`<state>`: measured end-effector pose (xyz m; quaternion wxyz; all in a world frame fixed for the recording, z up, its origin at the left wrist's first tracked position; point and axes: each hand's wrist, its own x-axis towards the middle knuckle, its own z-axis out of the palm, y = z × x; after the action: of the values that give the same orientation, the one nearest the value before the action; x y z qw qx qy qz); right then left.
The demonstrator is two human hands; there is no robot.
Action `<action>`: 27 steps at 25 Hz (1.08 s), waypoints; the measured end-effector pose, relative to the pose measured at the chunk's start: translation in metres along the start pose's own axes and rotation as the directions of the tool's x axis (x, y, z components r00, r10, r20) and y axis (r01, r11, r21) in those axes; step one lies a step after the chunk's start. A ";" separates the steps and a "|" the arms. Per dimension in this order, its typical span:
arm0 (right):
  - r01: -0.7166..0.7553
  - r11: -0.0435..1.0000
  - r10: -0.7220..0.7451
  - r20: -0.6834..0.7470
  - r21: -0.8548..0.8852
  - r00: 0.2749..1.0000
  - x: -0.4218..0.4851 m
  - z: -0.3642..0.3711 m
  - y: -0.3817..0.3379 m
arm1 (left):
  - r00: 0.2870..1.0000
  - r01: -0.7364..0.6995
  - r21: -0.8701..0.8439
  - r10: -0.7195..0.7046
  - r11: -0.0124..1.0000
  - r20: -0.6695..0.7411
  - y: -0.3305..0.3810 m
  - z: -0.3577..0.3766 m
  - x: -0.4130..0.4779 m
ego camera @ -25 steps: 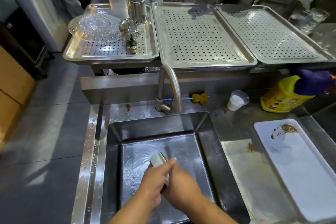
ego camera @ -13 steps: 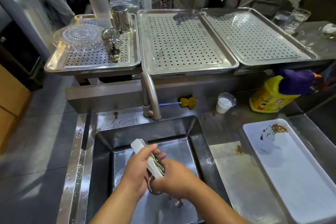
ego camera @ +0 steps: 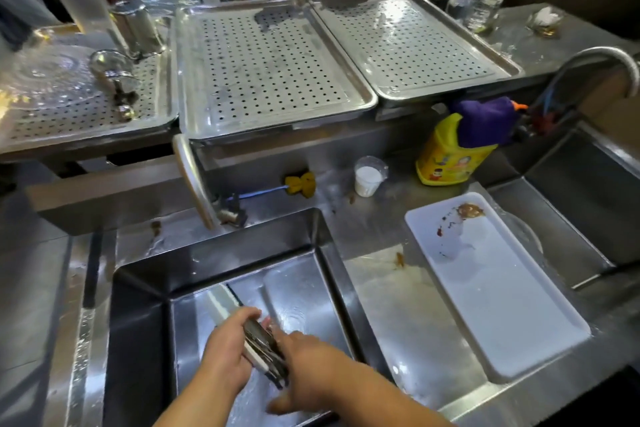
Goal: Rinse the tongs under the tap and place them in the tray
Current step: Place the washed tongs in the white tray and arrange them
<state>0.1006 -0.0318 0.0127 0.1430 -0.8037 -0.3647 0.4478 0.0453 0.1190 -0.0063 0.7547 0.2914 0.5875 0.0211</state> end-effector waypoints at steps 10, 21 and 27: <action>-0.477 0.877 0.362 -0.564 -0.064 0.742 -0.080 -0.078 0.203 | 0.992 -0.122 0.080 0.123 0.989 -0.001 -0.009 0.045 0.029; -0.451 0.886 0.457 -0.364 0.105 0.812 -0.099 -0.071 0.240 | 0.998 -0.067 0.159 0.065 0.985 0.016 -0.030 0.056 0.026; -0.436 0.895 0.439 -0.354 0.092 0.826 -0.088 -0.058 0.233 | 0.996 -0.090 0.151 0.091 0.984 0.001 -0.031 0.053 0.027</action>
<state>0.2255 -0.2501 -0.0308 0.1049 -0.9343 -0.1361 0.3125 0.0922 0.0816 -0.0369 0.7269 0.3739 0.5759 0.0119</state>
